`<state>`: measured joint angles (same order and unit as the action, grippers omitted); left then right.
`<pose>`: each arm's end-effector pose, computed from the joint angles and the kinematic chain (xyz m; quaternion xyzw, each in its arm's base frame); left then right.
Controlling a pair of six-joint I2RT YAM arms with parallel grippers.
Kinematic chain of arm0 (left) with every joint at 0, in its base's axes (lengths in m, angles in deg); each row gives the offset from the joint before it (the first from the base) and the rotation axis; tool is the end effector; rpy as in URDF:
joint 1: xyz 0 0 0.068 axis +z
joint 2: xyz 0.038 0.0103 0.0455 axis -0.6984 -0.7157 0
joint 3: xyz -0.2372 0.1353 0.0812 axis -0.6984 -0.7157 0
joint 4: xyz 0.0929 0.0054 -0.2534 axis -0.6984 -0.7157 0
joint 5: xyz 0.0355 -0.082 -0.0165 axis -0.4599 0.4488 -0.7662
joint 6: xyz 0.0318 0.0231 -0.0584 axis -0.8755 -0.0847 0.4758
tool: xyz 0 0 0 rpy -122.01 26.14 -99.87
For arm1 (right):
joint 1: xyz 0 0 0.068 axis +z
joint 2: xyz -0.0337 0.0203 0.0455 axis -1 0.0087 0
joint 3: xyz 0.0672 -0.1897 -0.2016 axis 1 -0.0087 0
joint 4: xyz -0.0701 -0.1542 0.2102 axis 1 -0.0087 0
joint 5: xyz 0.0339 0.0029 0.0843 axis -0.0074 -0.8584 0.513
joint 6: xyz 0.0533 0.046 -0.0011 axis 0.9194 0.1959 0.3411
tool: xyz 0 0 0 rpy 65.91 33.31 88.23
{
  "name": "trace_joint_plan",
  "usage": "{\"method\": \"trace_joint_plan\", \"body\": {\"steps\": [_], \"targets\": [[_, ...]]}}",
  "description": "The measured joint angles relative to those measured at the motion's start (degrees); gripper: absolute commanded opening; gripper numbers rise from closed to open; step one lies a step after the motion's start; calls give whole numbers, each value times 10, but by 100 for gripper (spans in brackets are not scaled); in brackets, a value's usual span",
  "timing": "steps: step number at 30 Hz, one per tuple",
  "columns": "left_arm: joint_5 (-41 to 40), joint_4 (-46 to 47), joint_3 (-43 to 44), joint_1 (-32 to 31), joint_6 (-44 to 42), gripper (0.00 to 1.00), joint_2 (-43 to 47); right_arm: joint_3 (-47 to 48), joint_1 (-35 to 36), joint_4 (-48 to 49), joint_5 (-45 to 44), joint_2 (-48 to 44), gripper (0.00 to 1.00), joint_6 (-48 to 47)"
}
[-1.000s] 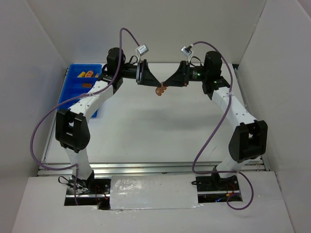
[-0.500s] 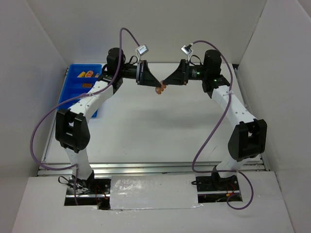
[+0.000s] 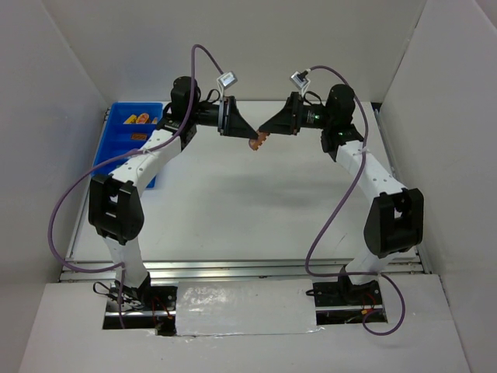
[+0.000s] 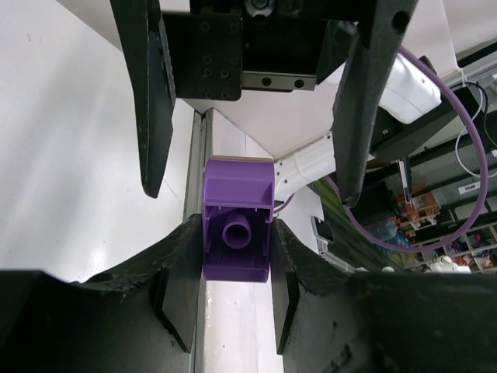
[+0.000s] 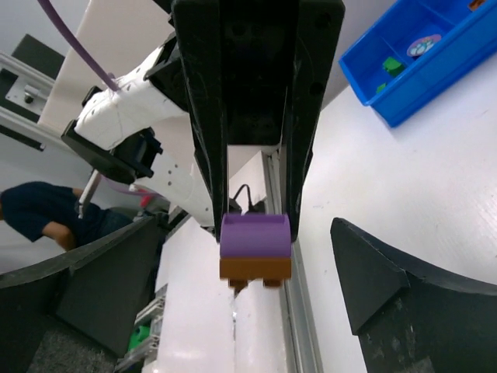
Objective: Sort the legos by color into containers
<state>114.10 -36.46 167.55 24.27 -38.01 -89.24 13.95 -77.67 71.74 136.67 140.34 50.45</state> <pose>0.4044 -0.2057 0.3919 0.2541 0.6560 -0.6709 0.2344 0.3719 0.1332 0.3967 -0.2295 0.6587 0.6371 0.3279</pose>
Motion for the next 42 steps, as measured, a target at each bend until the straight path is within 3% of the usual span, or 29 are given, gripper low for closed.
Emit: {"method": "trace_joint_plan", "body": {"steps": [5, 8, 9, 11, 12, 13, 24, 25, 26, 31, 32, 34, 36, 42], "targets": [[-23, -18, 0, 12, -7, 0, 0, -48, -6, 112, 2, 0, 100, 96], [-42, -33, 0, 19, -18, 0, 1, -50, -5, 141, -10, 0, 94, 121], [-46, -31, 0, 21, -18, 0, 2, -55, -4, 157, -18, 0, 83, 133], [-55, -31, 0, 21, -16, 0, 10, -70, -3, 192, -31, 1, 73, 164], [-63, -26, 0, 21, -16, 0, 15, -74, -3, 202, -35, 2, 62, 176], [-69, -21, 0, 20, -15, 0, 19, -76, -2, 209, -38, 2, 60, 183], [-85, 139, -54, 22, 105, 0, 31, -76, 20, 191, -70, 2, 54, 164], [-85, 151, -56, 22, 114, 0, 31, -76, 20, 196, -71, 2, 51, 165], [-84, 159, -57, 22, 121, 0, 31, -76, 20, 202, -72, 2, 42, 167], [-83, 184, -58, 22, 147, 0, 31, -76, 20, 251, -68, 8, 33, 190], [-83, 186, -58, 22, 149, 0, 31, -76, 20, 261, -66, 11, 21, 195], [-83, 188, -58, 22, 151, 0, 31, -76, 20, 271, -66, 14, 17, 202], [-83, 188, -58, 23, 151, 0, 31, -76, 20, 276, -66, 15, 0, 204], [-84, 176, -57, 23, 140, 0, 32, -76, 20, 274, -62, 15, 0, 200]]}}
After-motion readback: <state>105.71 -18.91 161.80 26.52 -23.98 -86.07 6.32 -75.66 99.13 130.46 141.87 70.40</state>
